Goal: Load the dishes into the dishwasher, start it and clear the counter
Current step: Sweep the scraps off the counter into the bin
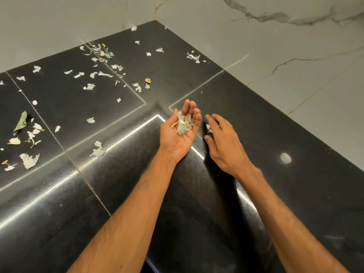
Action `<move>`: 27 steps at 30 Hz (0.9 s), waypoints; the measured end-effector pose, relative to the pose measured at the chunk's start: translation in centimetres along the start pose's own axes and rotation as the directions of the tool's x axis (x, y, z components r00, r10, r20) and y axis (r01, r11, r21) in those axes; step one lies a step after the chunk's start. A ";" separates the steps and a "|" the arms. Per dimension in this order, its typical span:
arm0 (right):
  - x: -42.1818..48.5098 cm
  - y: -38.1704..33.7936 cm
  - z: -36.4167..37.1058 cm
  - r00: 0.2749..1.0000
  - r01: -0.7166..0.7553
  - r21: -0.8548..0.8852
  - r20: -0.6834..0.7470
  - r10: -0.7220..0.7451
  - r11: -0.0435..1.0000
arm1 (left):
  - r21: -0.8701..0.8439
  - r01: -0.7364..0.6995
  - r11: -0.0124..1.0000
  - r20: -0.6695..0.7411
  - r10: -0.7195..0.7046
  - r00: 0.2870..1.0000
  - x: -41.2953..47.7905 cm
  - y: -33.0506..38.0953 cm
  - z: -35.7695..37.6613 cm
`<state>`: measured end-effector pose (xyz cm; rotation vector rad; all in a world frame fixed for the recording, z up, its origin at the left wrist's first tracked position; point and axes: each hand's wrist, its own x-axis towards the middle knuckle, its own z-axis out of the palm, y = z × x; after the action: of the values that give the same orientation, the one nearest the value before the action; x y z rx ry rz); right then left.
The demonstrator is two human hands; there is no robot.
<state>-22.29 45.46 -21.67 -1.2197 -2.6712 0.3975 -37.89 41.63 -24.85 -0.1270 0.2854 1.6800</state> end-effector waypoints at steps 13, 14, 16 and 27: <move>-1.9 -2.2 -1.4 0.998 -0.059 -0.163 -0.019 0.057 0.985 | 0.026 0.002 1.000 -0.015 -0.001 1.000 -0.1 -0.1 0.1; -1.6 -2.4 -1.6 0.998 -0.065 -0.179 -0.016 0.063 0.982 | 0.024 0.003 1.000 -0.017 -0.003 1.000 -0.1 -0.1 0.1; -1.1 -2.7 -2.1 0.997 -0.071 -0.208 0.003 0.073 0.976 | 0.027 0.009 1.000 -0.020 -0.008 1.000 -0.2 -0.1 0.1; 0.2 -2.6 -2.4 0.984 -0.172 -0.031 -0.055 0.170 0.985 | 0.023 -0.002 1.000 -0.022 0.002 1.000 -0.3 -0.2 0.3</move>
<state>-23.67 44.40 -18.60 -1.4552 -2.5488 0.3383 -37.61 41.41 -24.49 -0.1283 0.3218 1.6774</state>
